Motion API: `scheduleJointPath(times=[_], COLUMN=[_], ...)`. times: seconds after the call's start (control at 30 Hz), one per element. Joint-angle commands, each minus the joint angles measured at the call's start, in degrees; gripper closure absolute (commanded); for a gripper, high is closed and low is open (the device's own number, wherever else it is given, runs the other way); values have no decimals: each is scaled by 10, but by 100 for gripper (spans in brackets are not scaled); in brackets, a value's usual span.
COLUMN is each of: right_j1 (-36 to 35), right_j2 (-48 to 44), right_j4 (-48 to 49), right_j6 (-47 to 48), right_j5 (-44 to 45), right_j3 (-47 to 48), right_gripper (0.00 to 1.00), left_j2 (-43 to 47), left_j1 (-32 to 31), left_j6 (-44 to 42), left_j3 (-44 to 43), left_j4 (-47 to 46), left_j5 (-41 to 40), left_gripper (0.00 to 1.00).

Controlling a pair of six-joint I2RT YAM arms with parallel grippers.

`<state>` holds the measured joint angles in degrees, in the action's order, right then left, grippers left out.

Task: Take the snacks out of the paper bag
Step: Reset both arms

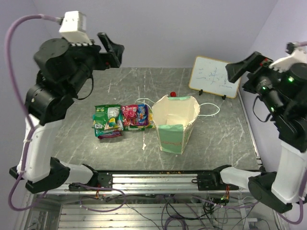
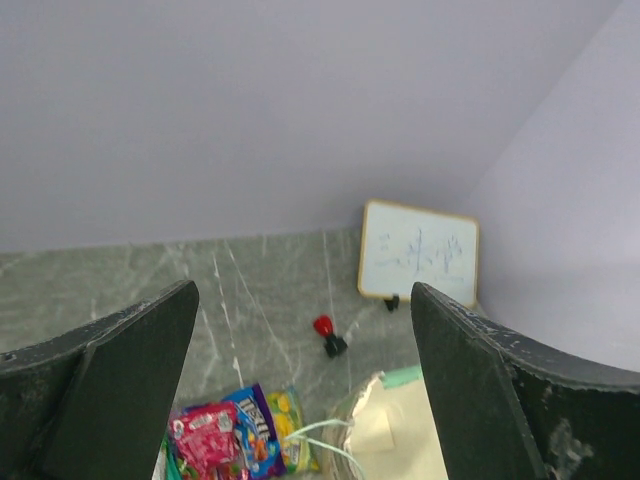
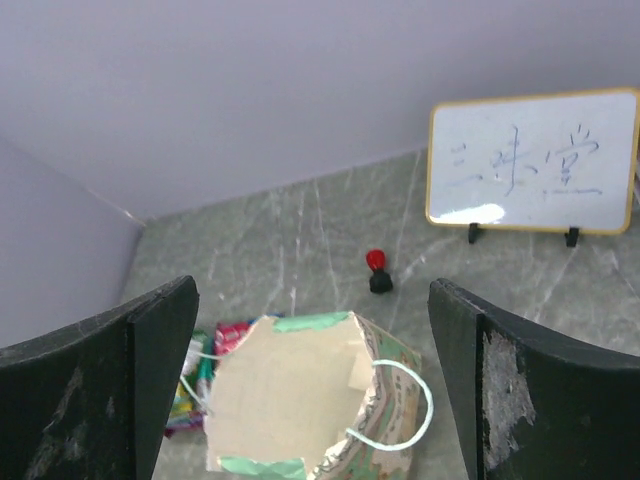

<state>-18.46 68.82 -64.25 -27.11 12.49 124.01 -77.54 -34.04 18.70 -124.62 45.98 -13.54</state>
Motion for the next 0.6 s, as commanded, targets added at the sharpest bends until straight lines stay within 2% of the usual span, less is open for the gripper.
scheduleJointPath(times=[0.0,0.13,0.3,0.57], right_j1=[1,-3,-3,-3], right_j2=[-49,-88,-41,-41], right_j4=[67,139,97,107], right_j6=[-5,20,3,-12], right_j5=[29,-14,1,15], right_j3=[-9,-46,24,-5], right_gripper=[0,0,0,0], left_j2=[50,98,110,112], left_j1=[3,3,3,3], left_j6=[-24,-31,-48,-50], left_j3=[-15,15,1,-4], left_j4=[-37,-87,-87,-66], left_j5=[-83,-128,-168,-185], left_gripper=[2,2,2,2])
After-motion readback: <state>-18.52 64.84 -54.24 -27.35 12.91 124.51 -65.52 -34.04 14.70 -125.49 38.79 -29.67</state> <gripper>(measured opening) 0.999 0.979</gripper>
